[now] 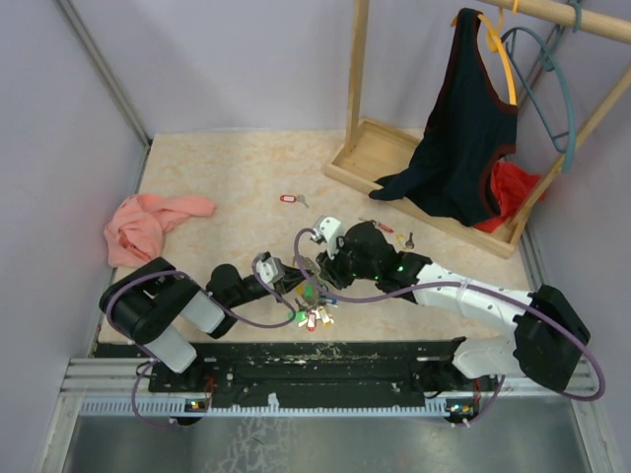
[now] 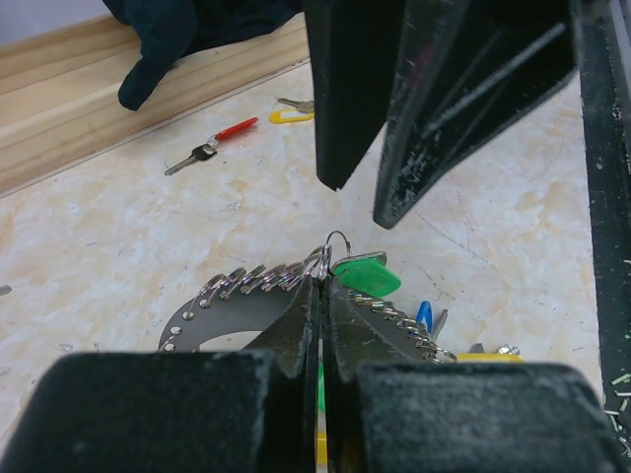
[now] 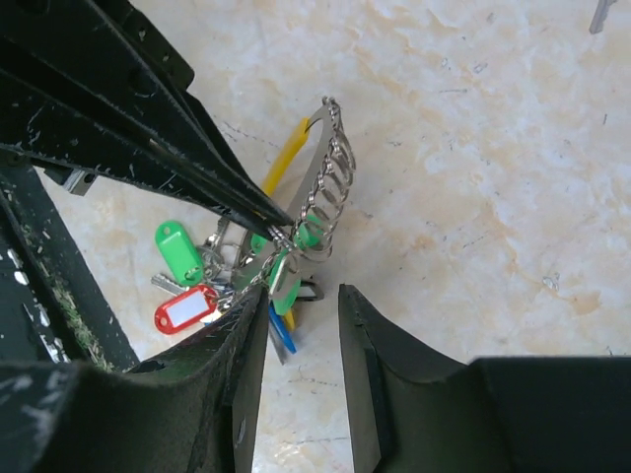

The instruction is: Put the keys on the keyring

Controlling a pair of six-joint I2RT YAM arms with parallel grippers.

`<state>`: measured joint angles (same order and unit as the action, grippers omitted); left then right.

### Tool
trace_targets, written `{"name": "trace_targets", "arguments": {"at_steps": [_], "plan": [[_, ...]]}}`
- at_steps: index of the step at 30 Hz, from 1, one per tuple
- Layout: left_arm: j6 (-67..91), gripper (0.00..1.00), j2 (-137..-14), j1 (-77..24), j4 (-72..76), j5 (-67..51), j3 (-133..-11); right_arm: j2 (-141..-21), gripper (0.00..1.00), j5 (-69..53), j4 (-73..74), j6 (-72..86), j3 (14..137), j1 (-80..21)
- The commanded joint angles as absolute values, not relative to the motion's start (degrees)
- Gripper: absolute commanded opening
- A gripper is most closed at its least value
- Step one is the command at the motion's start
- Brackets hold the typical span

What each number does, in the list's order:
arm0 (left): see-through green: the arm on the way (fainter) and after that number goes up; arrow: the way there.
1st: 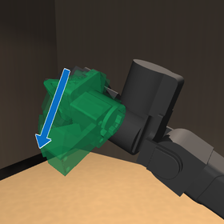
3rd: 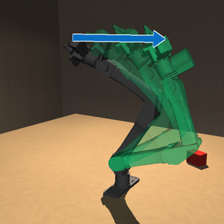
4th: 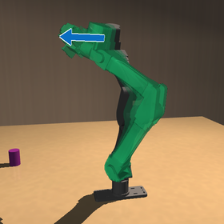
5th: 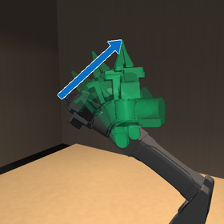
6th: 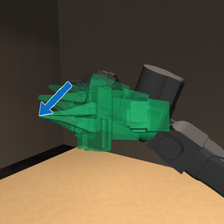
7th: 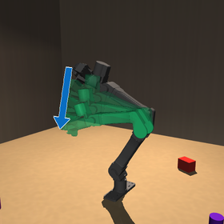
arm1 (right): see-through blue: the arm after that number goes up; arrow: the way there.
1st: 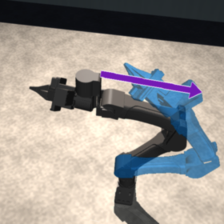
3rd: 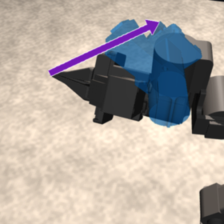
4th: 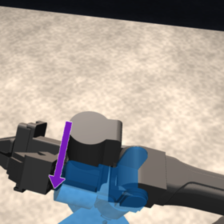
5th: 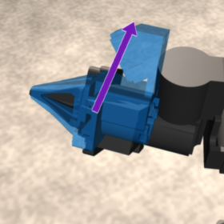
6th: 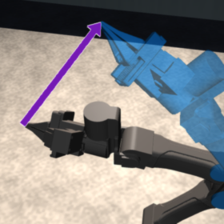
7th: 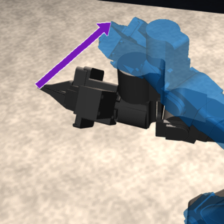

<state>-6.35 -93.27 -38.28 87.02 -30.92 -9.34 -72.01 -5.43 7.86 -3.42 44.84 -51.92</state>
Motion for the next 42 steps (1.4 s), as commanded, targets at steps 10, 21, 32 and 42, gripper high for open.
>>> {"name": "trace_targets", "arguments": {"at_steps": [10, 21, 32, 42], "plan": [[-7.69, 0.0, -91.98, -38.67, 102.57, -34.89, -9.18, -73.5, 0.29, -29.89, -2.38, 0.61, 44.42, -42.28], [-7.81, 0.0, -91.49, -38.67, 102.57, -35.0, -9.01, -75.72, 0.23, -28.73, -1.18, 1.1, 43.79, -41.5], [-7.78, 0.0, -91.31, -38.67, 102.57, -34.87, -8.96, -77.14, 0.12, -30.74, -2.48, 1.73, 43.86, -41.43], [-7.88, 0.0, -91.18, -38.67, 102.57, -34.93, -9.19, -78.1, 0.0, -32.65, -3.98, 3.2, 43.85, -41.36]]}}
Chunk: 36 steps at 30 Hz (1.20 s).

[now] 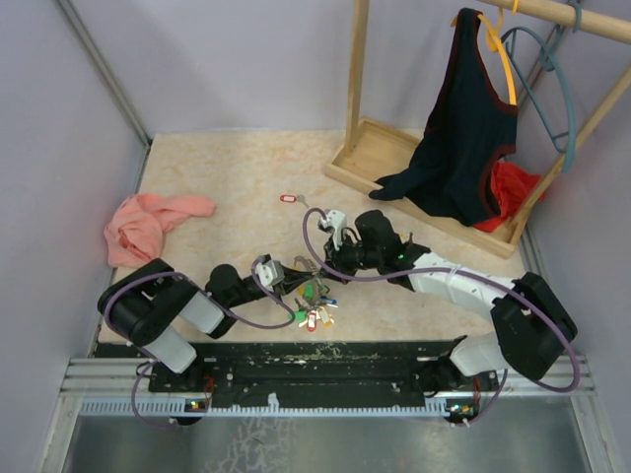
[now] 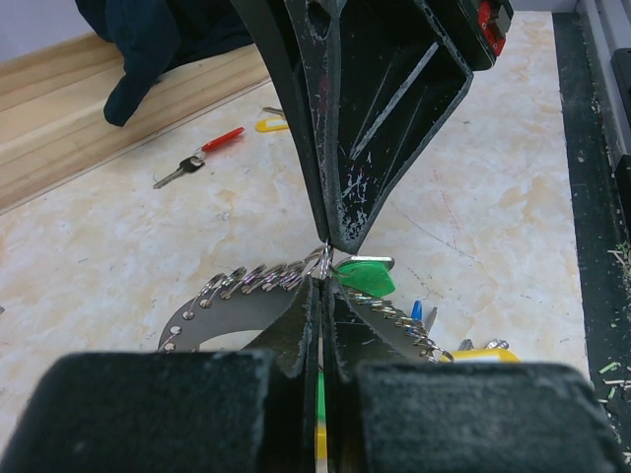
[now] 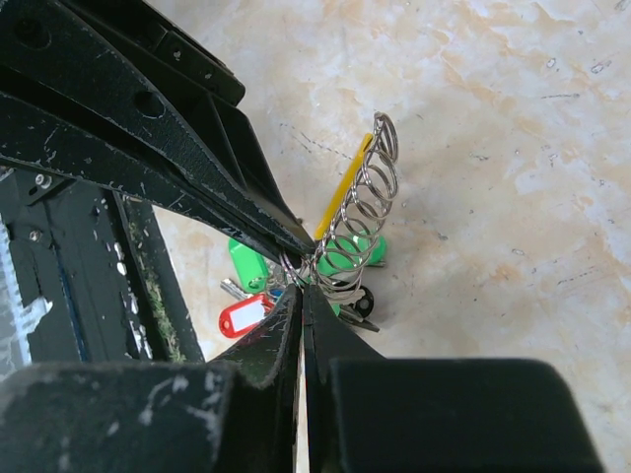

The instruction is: Put the keys on the keyring

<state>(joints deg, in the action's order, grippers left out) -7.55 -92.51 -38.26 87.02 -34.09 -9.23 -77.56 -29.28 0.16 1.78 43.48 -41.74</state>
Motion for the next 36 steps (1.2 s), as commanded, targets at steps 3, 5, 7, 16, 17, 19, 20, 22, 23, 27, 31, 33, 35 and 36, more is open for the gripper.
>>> {"name": "trace_targets", "arguments": {"at_steps": [3, 5, 7, 16, 17, 19, 20, 22, 23, 27, 31, 33, 35, 36], "plan": [[-8.31, 0.0, -90.44, -38.73, 102.58, -34.59, -9.01, -78.48, 0.0, -32.13, -3.54, 4.12, 43.86, -40.9], [-8.76, 0.0, -89.8, -38.76, 102.57, -34.39, -8.77, -78.92, 0.0, -30.95, -2.39, 4.86, 43.98, -40.36], [-9.26, 0.0, -89.12, -38.76, 102.57, -34.08, -8.55, -79.62, 0.0, -29.89, -0.15, 4.81, 44.63, -40.04], [-10.67, 0.0, -88.93, -39.43, 102.57, -33.94, -8.44, -82.01, 0.0, -27.65, 3.92, 4.39, 46.97, -40.08], [-10.68, 0.0, -89.05, -39.53, 102.57, -34.16, -8.58, -82.2, 0.0, -27.71, 3.83, 4.35, 47.2, -40.09], [-10.64, 0.0, -89.48, -39.64, 102.57, -34.38, -8.71, -81.78, 0.0, -27.9, 3.67, 3.96, 47.83, -40.16], [-10.65, 0.0, -89.74, -39.64, 102.57, -34.44, -8.64, -81.3, 0.0, -27.9, 3.44, 3.57, 47.97, -40.16], [-10.75, 0.0, -90.26, -39.64, 102.57, -34.4, -8.28, -79.56, 0.0, -27.78, 3.37, 2.5, 48.2, -40.17], [-10.87, 0.0, -90.6, -39.64, 102.57, -34.37, -8.0, -78.73, 0.0, -27.82, 3.65, 1.89, 48.43, -40.21], [-10.98, 0.14, -92.06, -39.59, 102.57, -34.83, -7.39, -76.65, 0.0, -27.96, 5.74, -1.04, 49.91, -41.41], [-10.74, 0.23, -92.36, -39.64, 102.57, -35.31, -6.97, -76.41, 0.0, -27.82, 7.14, -2.69, 51.06, -43.46], [-11.02, 0.25, -92.14, -39.64, 102.57, -35.5, -6.88, -76.62, 0.0, -26.79, 7.88, -3.42, 51.46, -44.24], [-11.14, 0.26, -91.94, -39.62, 102.64, -35.56, -6.75, -76.76, 0.0, -25.92, 8.53, -4.17, 51.78, -44.82], [-11.13, 0.27, -91.87, -39.64, 102.58, -35.44, -6.74, -76.8, 0.0, -25.55, 8.83, -4.4, 51.96, -45.09]]}}
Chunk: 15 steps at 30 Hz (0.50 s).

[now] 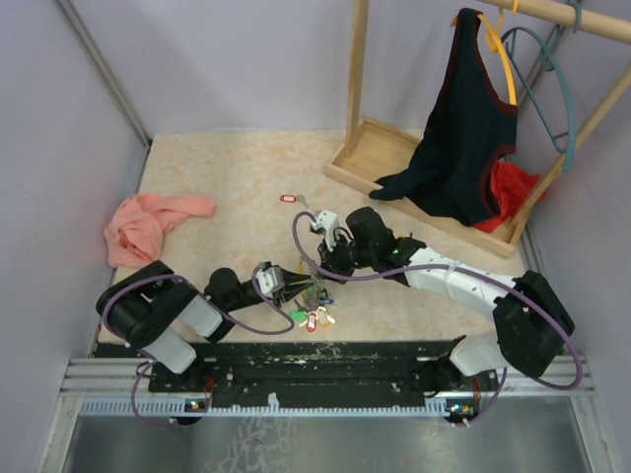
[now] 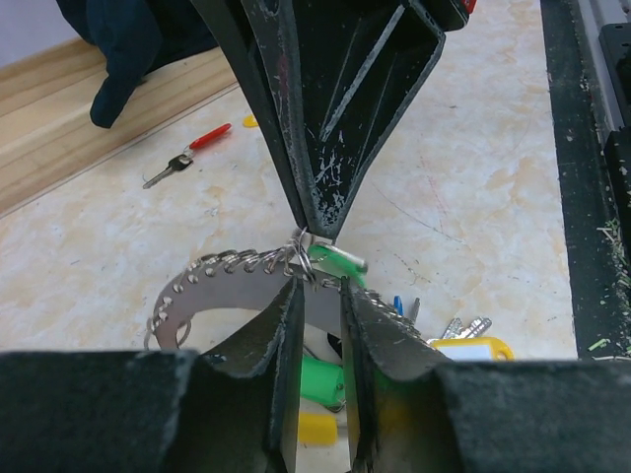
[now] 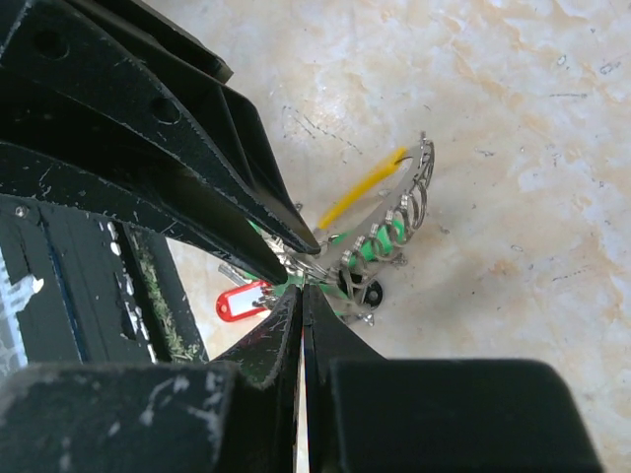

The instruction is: Put the keys on the keyring

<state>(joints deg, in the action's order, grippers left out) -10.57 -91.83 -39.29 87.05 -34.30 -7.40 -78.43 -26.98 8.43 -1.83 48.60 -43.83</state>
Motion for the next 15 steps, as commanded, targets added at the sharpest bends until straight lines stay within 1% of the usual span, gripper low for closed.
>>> {"name": "trace_targets", "arguments": {"at_steps": [1, 5, 15], "plan": [[-11.27, 0.28, -91.78, -39.64, 102.57, -35.24, -6.7, -76.88, 0.0, -25.3, 9.17, -4.8, 52.13, -45.34], [-11.88, 0.29, -91.38, -39.64, 102.57, -34.61, -6.81, -77.32, 0.0, -24.24, 10.02, -5.43, 52.58, -46.17], [-10.53, 0.26, -92.81, -39.64, 102.57, -36.39, -8.15, -77.3, 0.0, -23.91, 9.88, -5.23, 53.16, -46.58]]}}
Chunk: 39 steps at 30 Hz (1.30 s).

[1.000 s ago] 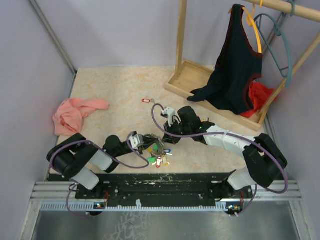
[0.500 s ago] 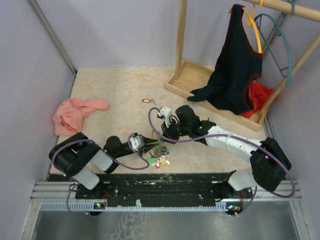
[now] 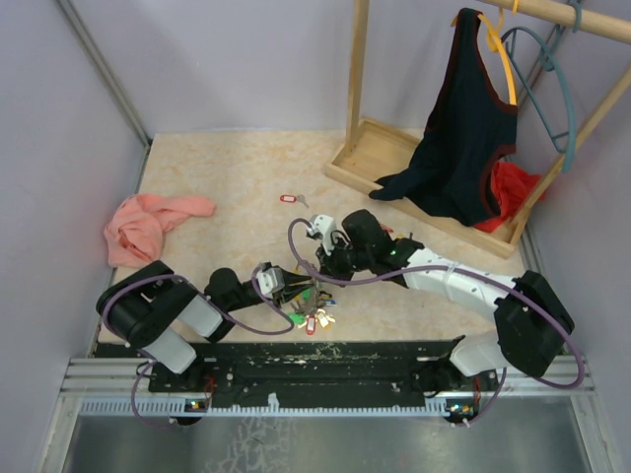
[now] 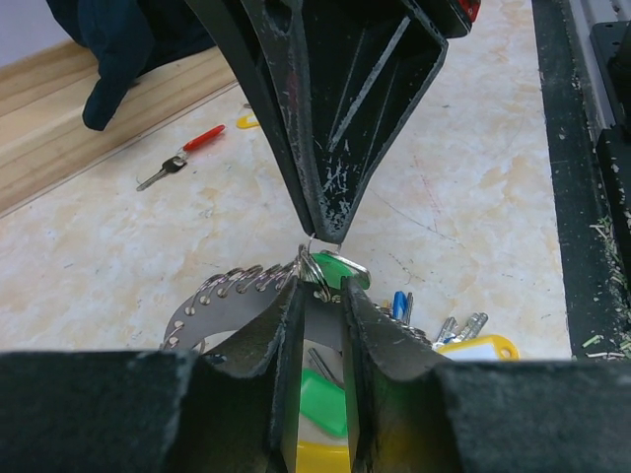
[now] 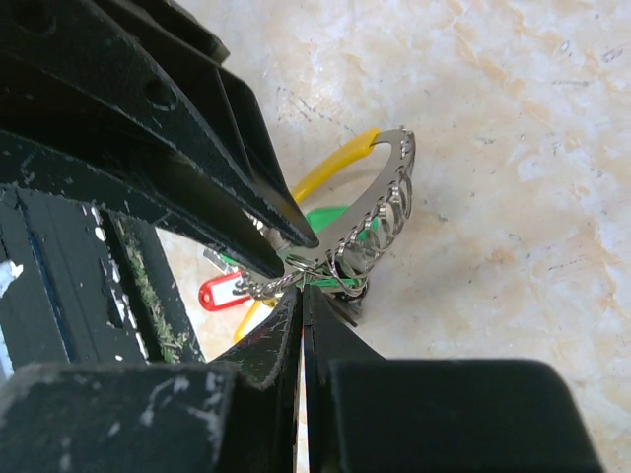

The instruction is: Put the keys on the keyring

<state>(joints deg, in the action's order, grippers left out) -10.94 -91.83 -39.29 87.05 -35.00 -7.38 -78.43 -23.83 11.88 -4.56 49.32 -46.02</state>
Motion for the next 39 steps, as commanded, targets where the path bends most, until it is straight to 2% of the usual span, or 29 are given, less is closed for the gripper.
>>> {"name": "trace_targets", "arguments": {"at_steps": [1, 9, 12, 14, 17, 28, 39], "plan": [[-10.22, 0.26, -93.08, -39.64, 102.57, -36.39, -8.27, -77.23, 0.0, -24.1, 9.8, -5.19, 53.17, -46.57], [-9.75, 0.26, -94.39, -39.64, 102.57, -35.94, -10.17, -77.78, 0.0, -24.63, 9.84, -4.97, 53.45, -47.1], [-9.45, 0.23, -94.56, -39.59, 102.57, -35.4, -10.58, -77.94, 0.0, -24.73, 10.05, -5.01, 53.47, -47.43], [-9.49, 0.16, -94.66, -39.62, 102.59, -35.33, -10.8, -78.11, 0.0, -24.74, 10.08, -5.12, 53.41, -47.7], [-9.49, 0.0, -94.91, -39.64, 102.57, -35.42, -10.6, -77.89, 0.0, -23.12, 10.2, -4.73, 53.06, -47.56], [-10.61, 0.0, -92.93, -39.64, 102.57, -35.12, -7.96, -78.24, 0.0, -17.97, 12.27, -1.6, 50.29, -42.94], [-11.49, 0.0, -91.46, -39.64, 102.58, -35.57, -8.05, -79.76, 0.0, -21.82, 10.37, -1.45, 49.19, -42.84]]}}
